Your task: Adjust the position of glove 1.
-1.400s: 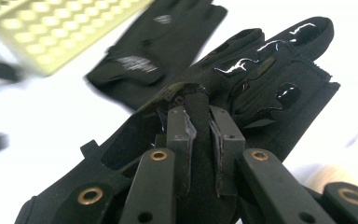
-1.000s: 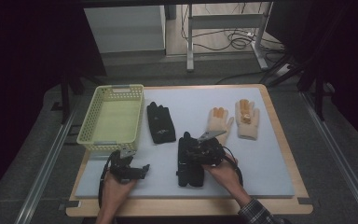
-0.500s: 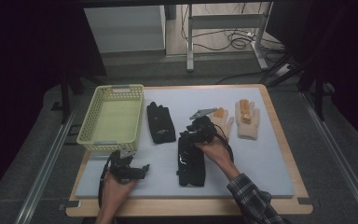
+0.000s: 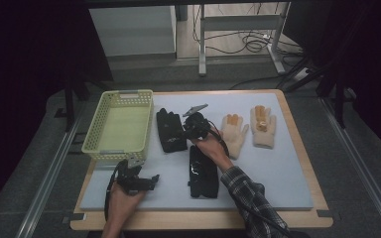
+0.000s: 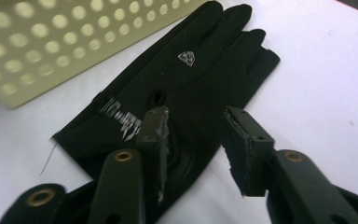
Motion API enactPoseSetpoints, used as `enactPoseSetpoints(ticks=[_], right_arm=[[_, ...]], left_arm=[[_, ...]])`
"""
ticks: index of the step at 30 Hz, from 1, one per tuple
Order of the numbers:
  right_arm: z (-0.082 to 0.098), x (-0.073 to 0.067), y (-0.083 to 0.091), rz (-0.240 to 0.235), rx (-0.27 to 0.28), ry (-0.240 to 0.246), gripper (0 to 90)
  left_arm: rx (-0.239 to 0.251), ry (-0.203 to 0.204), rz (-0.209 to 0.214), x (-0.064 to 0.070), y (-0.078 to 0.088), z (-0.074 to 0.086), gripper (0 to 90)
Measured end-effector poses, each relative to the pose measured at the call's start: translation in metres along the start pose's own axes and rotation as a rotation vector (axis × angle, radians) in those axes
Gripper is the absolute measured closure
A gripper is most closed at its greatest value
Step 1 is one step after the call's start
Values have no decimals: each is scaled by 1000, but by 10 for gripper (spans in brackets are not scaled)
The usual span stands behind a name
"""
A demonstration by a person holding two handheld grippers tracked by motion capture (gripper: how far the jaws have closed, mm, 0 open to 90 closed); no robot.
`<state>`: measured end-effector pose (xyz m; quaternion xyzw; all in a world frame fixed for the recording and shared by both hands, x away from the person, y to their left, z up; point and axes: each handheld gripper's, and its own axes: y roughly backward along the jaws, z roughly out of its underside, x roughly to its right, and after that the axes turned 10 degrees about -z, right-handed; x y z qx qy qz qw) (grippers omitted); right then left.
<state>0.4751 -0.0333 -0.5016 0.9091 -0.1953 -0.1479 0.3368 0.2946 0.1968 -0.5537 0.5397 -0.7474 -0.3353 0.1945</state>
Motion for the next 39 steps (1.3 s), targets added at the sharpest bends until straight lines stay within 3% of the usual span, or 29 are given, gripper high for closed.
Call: enactPoseSetpoints(ticks=[4,5,8,11,12,15,19,24,29,30,33,39], right_arm=[[-6,5,-12,10,-1,5,519],[-9,10,-21,13,1,0,449],[-12,16,-35,9,-15,-17,356],[-13,19,-43,14,-26,-23,330],[-14,22,-53,23,-51,-28,335],[-14,24,-56,19,-48,-61,458],[-14,23,-52,23,-48,-93,754],[-16,15,-52,41,-61,-100,821],[-20,11,-37,9,-19,-158,824],[-23,7,-25,-1,7,-176,823],[-26,-1,-9,-18,37,-185,823],[-21,-23,30,-7,74,-162,822]], left_arm=[[0,0,1,0,0,0,45],[-1,-2,1,0,0,0,45],[-1,-2,1,0,0,0,45],[0,-2,0,0,0,0,45],[2,2,1,0,0,0,45],[0,-2,0,0,0,0,45],[-1,-3,0,0,0,0,45],[-1,-3,0,0,0,0,45],[-1,-3,1,0,0,0,45],[-2,-3,1,0,0,0,45],[-5,-7,0,0,0,0,45],[-2,-5,-1,0,0,0,45]])
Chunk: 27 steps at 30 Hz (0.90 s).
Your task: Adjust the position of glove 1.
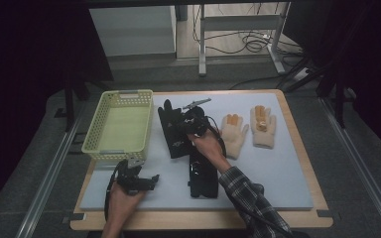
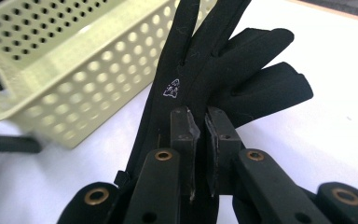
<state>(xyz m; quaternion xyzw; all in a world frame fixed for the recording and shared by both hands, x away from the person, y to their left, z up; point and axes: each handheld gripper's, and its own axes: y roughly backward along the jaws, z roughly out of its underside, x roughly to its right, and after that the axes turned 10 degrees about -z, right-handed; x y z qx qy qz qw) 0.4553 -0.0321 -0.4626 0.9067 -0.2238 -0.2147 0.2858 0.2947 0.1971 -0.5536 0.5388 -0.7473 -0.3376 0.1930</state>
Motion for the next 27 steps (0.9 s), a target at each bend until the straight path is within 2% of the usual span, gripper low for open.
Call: enactPoseSetpoints(ticks=[7,10,17,21,24,27], right_arm=[[24,-18,48,-18,48,-18,820],[40,-27,70,-28,69,-48,820],[76,-44,102,-15,96,-98,818],[97,-48,105,12,97,-115,817],[115,-43,96,20,85,-142,813],[129,-39,89,63,78,-140,781]], left_arm=[[1,0,0,0,0,0,45],[3,4,-1,0,0,0,45],[3,4,-1,0,0,0,45],[3,7,-1,1,0,0,45],[4,7,-1,1,0,0,45],[1,2,0,0,0,0,45]])
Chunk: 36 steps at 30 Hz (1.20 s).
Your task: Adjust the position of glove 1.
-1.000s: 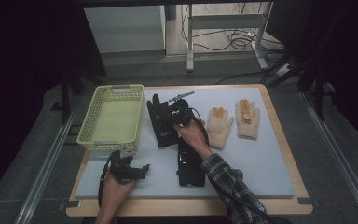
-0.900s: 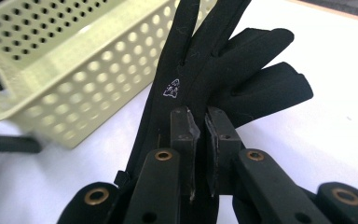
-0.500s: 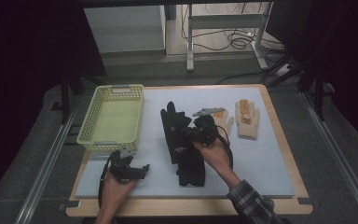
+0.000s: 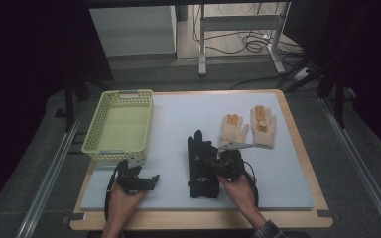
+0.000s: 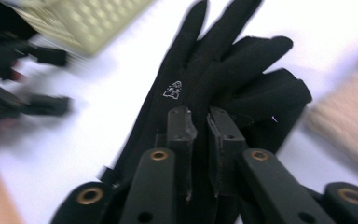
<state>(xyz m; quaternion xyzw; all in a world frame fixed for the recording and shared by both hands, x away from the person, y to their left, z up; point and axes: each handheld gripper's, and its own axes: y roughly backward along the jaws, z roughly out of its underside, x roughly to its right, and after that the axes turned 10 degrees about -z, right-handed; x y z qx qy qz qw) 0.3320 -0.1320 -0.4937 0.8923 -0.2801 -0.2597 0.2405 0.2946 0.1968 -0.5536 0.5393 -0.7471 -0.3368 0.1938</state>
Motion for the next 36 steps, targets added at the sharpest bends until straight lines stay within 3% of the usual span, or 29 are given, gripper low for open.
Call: enactPoseSetpoints(ticks=[3,5,11,16,20,23,27,29,36], right_arm=[[11,3,-6,42,-25,35,604],[13,4,-7,28,-35,48,519],[7,6,16,50,-20,138,478],[14,15,30,48,-19,133,583],[28,22,33,44,-62,124,718],[41,24,30,15,-101,121,773],[53,19,23,-39,-138,153,794],[56,13,17,-41,-143,183,807],[53,1,4,-93,-152,205,807]], left_arm=[[0,0,0,0,0,0,45],[0,0,0,0,0,0,45],[0,0,-1,0,0,0,45],[0,0,-1,0,0,0,45],[0,0,0,0,0,0,45],[0,0,0,0,0,0,45],[0,0,0,0,0,0,45],[0,0,0,0,0,0,45],[-1,0,0,0,0,0,45]])
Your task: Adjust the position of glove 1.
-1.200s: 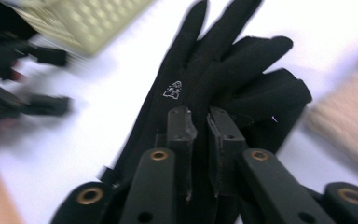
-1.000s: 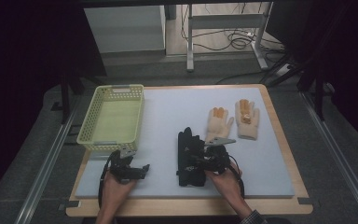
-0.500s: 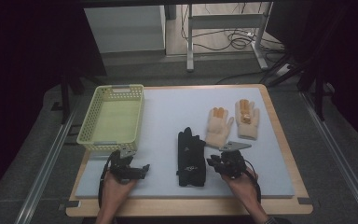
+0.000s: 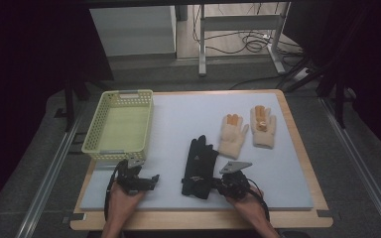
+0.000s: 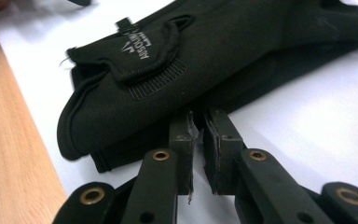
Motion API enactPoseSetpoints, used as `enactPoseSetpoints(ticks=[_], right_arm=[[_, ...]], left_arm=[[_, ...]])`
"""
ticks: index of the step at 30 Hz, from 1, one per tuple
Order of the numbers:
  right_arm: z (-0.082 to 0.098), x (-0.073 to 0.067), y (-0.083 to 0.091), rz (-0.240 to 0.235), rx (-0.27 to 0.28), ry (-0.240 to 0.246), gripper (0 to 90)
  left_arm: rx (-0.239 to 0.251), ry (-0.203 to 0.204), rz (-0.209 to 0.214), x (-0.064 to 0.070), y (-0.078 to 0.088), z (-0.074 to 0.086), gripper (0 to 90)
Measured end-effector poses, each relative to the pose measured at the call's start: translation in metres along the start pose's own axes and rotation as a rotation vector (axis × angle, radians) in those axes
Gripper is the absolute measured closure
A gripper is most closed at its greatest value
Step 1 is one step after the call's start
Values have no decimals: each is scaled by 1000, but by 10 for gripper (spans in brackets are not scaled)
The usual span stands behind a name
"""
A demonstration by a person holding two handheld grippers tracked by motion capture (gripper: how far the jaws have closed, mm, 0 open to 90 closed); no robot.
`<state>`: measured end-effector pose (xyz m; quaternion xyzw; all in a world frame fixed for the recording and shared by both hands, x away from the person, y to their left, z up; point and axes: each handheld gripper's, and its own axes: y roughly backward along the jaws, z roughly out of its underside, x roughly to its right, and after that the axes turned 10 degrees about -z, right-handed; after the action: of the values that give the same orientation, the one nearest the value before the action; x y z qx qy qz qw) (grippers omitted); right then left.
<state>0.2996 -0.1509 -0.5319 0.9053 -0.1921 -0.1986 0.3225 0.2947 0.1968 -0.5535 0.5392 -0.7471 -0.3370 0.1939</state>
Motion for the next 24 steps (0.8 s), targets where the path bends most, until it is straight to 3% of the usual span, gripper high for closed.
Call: enactPoseSetpoints(ticks=[6,13,15,19,24], right_arm=[[-11,-9,-18,-31,1,23,798],[-24,-16,-37,-38,-9,60,771],[-32,-21,-47,-21,-19,93,767],[-34,-22,-51,-18,-13,105,764],[-32,-20,-44,-20,-15,106,709]], left_arm=[[-3,-3,-2,0,0,0,45],[3,-9,-12,1,1,0,46],[5,-9,-13,2,1,0,53],[2,-5,-8,1,1,0,52],[2,0,-1,0,0,0,51]])
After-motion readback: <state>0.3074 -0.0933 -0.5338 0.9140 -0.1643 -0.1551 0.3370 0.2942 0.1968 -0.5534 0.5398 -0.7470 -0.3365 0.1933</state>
